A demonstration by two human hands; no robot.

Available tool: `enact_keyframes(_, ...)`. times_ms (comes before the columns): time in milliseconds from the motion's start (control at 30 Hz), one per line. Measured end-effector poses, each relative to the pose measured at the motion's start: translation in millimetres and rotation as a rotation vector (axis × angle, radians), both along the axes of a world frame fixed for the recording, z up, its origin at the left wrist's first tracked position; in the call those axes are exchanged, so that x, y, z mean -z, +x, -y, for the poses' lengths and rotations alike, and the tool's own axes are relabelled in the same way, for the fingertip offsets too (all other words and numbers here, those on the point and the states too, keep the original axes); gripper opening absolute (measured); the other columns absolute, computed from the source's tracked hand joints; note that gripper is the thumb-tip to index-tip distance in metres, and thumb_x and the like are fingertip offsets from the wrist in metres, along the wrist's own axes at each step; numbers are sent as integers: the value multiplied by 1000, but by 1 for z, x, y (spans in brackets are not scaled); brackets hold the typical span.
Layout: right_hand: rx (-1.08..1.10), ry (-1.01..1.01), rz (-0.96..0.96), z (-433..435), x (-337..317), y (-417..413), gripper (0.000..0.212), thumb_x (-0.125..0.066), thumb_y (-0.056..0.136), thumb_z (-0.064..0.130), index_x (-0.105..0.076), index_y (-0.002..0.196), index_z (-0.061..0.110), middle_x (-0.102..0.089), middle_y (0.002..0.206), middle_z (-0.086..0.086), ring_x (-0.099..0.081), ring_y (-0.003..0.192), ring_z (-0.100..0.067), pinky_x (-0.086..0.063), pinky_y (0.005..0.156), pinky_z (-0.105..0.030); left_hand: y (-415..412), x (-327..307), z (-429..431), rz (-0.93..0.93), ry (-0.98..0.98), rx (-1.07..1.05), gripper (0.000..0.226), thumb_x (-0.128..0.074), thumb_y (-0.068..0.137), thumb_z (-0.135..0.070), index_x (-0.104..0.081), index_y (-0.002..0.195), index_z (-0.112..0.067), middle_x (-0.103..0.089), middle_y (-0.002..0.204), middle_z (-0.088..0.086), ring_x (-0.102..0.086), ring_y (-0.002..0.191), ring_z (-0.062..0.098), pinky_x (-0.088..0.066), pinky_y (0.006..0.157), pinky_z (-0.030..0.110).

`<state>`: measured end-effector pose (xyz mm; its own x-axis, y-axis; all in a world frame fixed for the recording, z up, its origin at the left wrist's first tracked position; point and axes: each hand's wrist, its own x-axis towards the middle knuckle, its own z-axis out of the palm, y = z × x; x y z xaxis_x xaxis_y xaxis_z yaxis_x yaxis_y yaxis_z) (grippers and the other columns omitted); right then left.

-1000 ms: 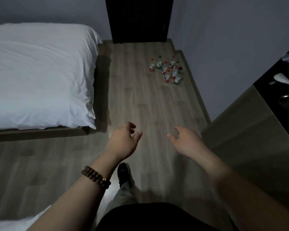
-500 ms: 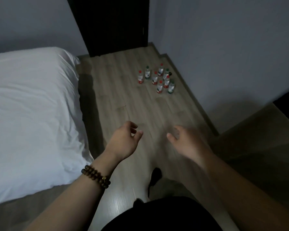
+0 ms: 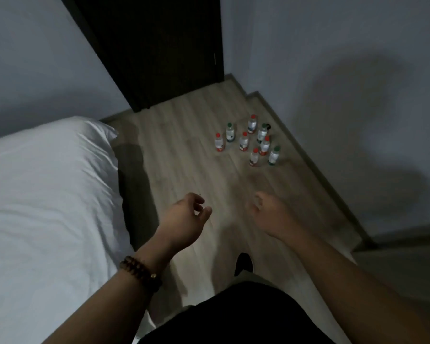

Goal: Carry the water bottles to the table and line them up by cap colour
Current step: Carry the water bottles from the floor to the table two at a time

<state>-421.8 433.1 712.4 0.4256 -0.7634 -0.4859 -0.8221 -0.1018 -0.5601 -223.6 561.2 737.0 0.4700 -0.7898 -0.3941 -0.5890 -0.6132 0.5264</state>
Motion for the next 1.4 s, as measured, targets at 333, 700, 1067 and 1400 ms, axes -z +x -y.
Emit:
enact_keyframes(333, -8, -43, -91, 131, -17, 137, 38, -51, 102, 35, -61, 123, 5, -67, 125, -15, -61, 121, -33, -46, 95, -35, 135, 8, 149, -59, -40, 124, 39, -60, 99, -51, -56, 130, -28, -67, 119, -9, -61, 92, 3, -49, 71, 21)
enact_keyframes(700, 493, 34, -113, 176, -5, 260, 53, -55, 102, 46, -52, 144, 14, -64, 137, -10, -60, 125, -26, -46, 102, -33, 297, 29, 318, -117, 0, 568, 38, -65, 99, -34, -60, 129, -12, -65, 108, -5, -66, 108, 20, -41, 84, 23)
enact_keyframes(1067, 766, 92, -115, 232, 22, 289, 54, -59, 101, 46, -49, 147, 18, -66, 132, -8, -63, 115, -24, -48, 94, -32, 316, 62, 422, -170, 70, 700, 31, -68, 97, -35, -63, 119, -15, -73, 107, 0, -67, 105, 21, -37, 77, 21)
enact_keyframes(1400, 939, 370, 11, 350, 133, 303, 71, -68, 95, 40, -37, 152, 9, -65, 129, -15, -59, 124, -33, -45, 98, -35, 338, 117, 529, -118, 147, 692, 23, -67, 96, -36, -63, 114, -21, -65, 96, -10, -60, 89, 12, -39, 75, 19)
